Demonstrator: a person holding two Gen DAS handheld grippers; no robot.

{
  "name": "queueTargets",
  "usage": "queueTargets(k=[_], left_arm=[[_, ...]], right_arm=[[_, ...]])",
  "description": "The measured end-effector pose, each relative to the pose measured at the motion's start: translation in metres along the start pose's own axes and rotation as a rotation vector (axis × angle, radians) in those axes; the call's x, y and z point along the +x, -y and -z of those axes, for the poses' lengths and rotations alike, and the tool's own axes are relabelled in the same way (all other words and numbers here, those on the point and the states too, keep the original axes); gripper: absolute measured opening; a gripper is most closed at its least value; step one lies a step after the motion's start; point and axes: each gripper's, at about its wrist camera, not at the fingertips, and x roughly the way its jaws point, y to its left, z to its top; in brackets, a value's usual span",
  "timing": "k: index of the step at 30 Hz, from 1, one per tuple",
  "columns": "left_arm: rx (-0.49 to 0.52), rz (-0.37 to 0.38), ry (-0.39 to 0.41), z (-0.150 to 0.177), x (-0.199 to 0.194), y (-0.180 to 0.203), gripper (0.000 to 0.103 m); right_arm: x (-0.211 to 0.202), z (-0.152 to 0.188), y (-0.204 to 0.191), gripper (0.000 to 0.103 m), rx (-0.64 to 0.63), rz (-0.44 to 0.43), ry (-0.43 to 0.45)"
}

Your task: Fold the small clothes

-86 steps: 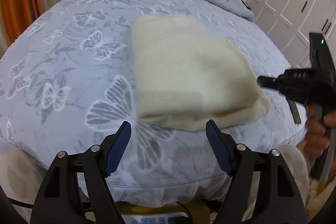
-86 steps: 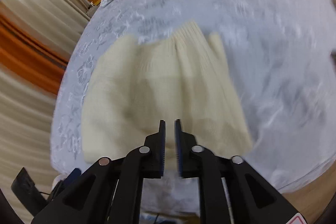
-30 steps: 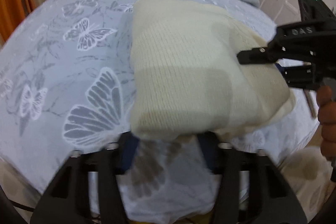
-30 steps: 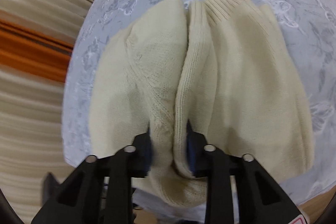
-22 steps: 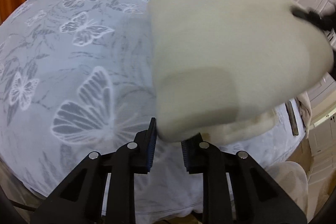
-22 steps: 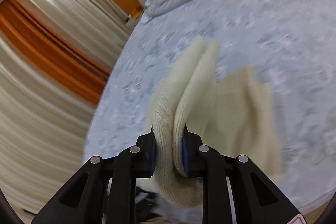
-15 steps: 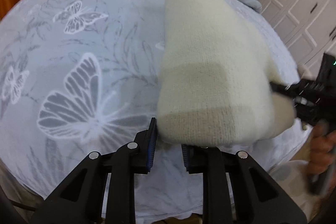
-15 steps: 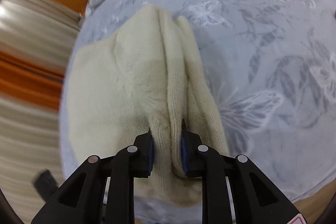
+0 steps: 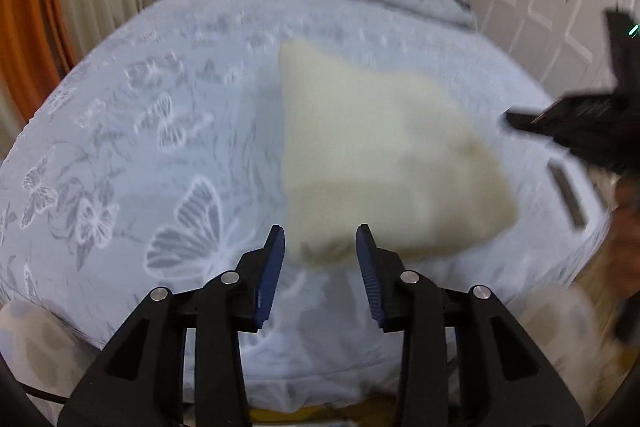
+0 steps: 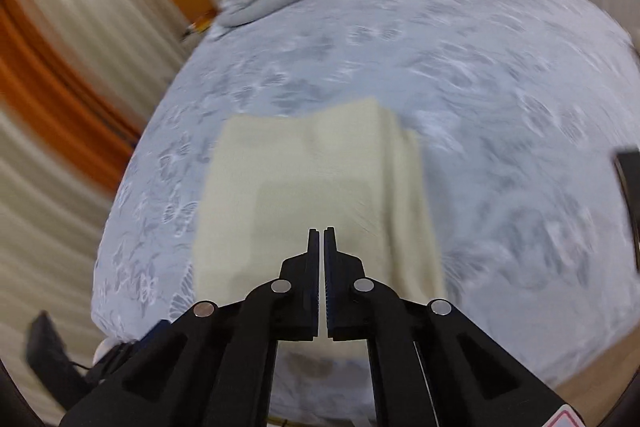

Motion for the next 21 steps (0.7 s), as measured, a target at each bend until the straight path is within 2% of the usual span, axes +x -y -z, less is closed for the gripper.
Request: queueTargets(k=[3, 4, 5, 6, 7, 8, 9, 10, 11, 12, 15, 17, 19, 21], left_arm=[[-0.023, 0.015, 0.071, -0.025, -0.01, 0.006, 0.046], [-0.021, 0.014, 0.08, -0.032, -0.007, 0.009, 0.046], [-0.021, 0.009, 0.072, -0.038, 0.001, 0.012, 0.046], [-0.017, -0.002, 0.044, -0.041, 0.015, 0.014, 0.046], [-0.01, -0.02, 0.015, -0.042, 0.028, 0.016, 0.046], [0.013, -0.061, -0.058, -0.041, 0.054, 0.016, 0.047], [0.013, -0.069, -0.116, -0.037, 0.076, 0.013, 0.048], [-0.001, -0.075, -0.126, -0.035, 0.083, 0.009, 0.049], [-0.012, -0.095, -0.107, -0.035, 0.086, 0.005, 0.056], [-0.012, -0.11, -0.096, -0.035, 0.086, 0.005, 0.059], [0.001, -0.125, -0.1, -0.035, 0.085, 0.007, 0.059], [0.008, -0.129, -0.096, -0.034, 0.085, 0.007, 0.059], [-0.001, -0.134, -0.101, -0.034, 0.085, 0.004, 0.059], [-0.013, -0.136, -0.103, -0.034, 0.081, 0.001, 0.059]], right_arm=[[0.031, -0.014, -0.013, 0.001, -0.049, -0.003, -0.052], [0.043, -0.017, -0.016, 0.001, -0.052, -0.005, -0.072], [0.059, -0.017, -0.015, 0.0, -0.07, 0.024, -0.1], [0.072, -0.012, -0.01, 0.0, -0.093, 0.091, -0.12], [0.093, -0.007, 0.001, 0.0, -0.116, 0.194, -0.158], [0.105, -0.002, 0.015, 0.0, -0.085, 0.171, -0.171], [0.102, -0.003, 0.02, 0.0, -0.035, 0.138, -0.163], [0.096, -0.008, 0.018, 0.0, -0.011, 0.122, -0.177], [0.089, -0.012, 0.012, 0.0, -0.011, 0.115, -0.167], [0.074, -0.019, -0.001, 0.0, -0.034, 0.097, -0.118], [0.065, -0.032, -0.032, 0.0, -0.071, 0.014, -0.078], [0.095, -0.037, -0.045, 0.0, -0.089, -0.01, -0.136], [0.144, -0.032, -0.052, 0.0, -0.114, 0.018, -0.251], [0.153, -0.033, -0.058, 0.0, -0.135, 0.03, -0.263]])
